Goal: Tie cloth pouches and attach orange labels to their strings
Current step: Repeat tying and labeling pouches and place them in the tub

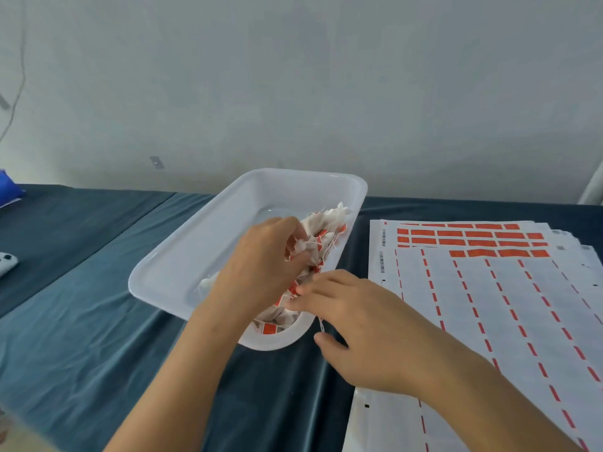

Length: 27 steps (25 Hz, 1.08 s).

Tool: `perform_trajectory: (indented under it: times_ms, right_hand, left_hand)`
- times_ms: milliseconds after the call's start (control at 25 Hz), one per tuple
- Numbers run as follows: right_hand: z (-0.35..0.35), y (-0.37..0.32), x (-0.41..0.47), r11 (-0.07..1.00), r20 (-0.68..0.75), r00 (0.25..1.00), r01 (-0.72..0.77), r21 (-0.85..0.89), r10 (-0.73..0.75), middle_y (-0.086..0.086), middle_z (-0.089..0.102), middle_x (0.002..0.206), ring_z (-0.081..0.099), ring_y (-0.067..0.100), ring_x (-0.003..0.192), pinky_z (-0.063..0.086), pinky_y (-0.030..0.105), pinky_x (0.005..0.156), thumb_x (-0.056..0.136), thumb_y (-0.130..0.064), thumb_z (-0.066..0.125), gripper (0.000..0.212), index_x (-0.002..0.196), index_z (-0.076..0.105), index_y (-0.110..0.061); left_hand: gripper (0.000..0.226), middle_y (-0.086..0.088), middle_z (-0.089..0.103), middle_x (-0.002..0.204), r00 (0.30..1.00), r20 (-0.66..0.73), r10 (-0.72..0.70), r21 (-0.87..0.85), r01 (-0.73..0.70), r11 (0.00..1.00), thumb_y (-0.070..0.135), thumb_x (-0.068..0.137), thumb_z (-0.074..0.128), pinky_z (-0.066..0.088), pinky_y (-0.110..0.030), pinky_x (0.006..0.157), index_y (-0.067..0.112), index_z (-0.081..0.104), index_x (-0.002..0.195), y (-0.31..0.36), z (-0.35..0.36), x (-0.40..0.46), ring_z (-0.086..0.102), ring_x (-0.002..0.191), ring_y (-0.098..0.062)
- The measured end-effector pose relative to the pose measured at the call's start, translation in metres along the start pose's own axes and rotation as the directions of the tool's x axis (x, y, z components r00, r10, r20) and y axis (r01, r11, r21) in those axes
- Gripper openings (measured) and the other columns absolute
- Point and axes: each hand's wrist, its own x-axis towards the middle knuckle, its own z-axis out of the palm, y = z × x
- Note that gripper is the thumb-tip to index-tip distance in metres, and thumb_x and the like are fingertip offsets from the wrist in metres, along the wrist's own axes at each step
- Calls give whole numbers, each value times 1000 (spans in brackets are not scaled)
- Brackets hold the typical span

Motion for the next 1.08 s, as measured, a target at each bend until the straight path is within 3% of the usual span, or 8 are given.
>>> perform_trajectory:
  times_ms: [120,280,440,520,640,800,960,1080]
  right_hand:
    - [-5,1,-1,1000,-9,1000,-16,16,16,-25,41,152,34,1,141,38,32,115,97,-35,52,52,147,38,-46]
    - [-20,3,-9,997,-7,997,-77,19,77,-22,53,138,54,7,120,51,30,99,99,-36,51,35,133,49,-44]
    - [-41,12,-38,969,-69,966,-246,29,247,-9,66,103,66,12,81,56,26,70,95,-32,60,16,111,61,-35]
    - [-46,20,-66,944,-112,937,-330,26,331,-3,71,100,67,14,81,47,22,62,91,-25,62,18,108,64,-29]
    - [-45,38,-108,863,-100,863,-503,-59,496,3,71,99,63,19,78,42,30,61,92,-21,55,21,110,66,-22]
    - [-44,71,-148,730,-62,761,-640,-241,646,6,64,96,43,17,68,36,32,64,91,-17,54,20,110,60,-17]
    - [-49,86,-156,715,44,719,-679,-164,693,-4,53,80,52,13,65,35,27,53,91,-18,59,10,94,52,-23]
    - [-73,100,-149,702,45,705,-695,-155,708,-6,61,90,59,13,76,43,28,61,97,-24,53,11,103,63,-25]
  left_hand:
    - [24,10,63,106,1000,-5,-31,110,31,993,39,93,71,50,-32,80,30,67,115,7,-6,-7,58,100,-13]
    - [31,4,64,123,985,-168,44,255,0,967,39,95,69,47,-38,85,25,69,123,33,-8,-15,49,120,-22]
    - [18,5,68,108,896,-347,277,-5,-297,955,23,98,60,44,-27,89,16,73,109,85,30,-37,57,109,-18]
    - [22,16,67,103,915,-278,292,-273,-367,890,28,99,51,45,-23,88,24,72,105,115,64,-51,61,104,-8]
    - [28,22,69,100,968,-35,248,-539,-228,811,38,101,43,52,-29,87,35,71,103,150,115,-53,65,103,-4]
    - [34,15,71,106,950,159,268,-616,-117,779,36,108,39,53,-33,94,28,71,113,175,168,-44,64,102,-1]
    - [40,10,71,110,954,161,251,-614,-102,782,38,109,32,54,-32,95,25,69,121,172,195,-44,64,104,-4]
    - [29,21,67,117,953,197,231,-631,-58,774,41,112,35,50,-21,93,37,61,125,166,199,-46,63,105,5]
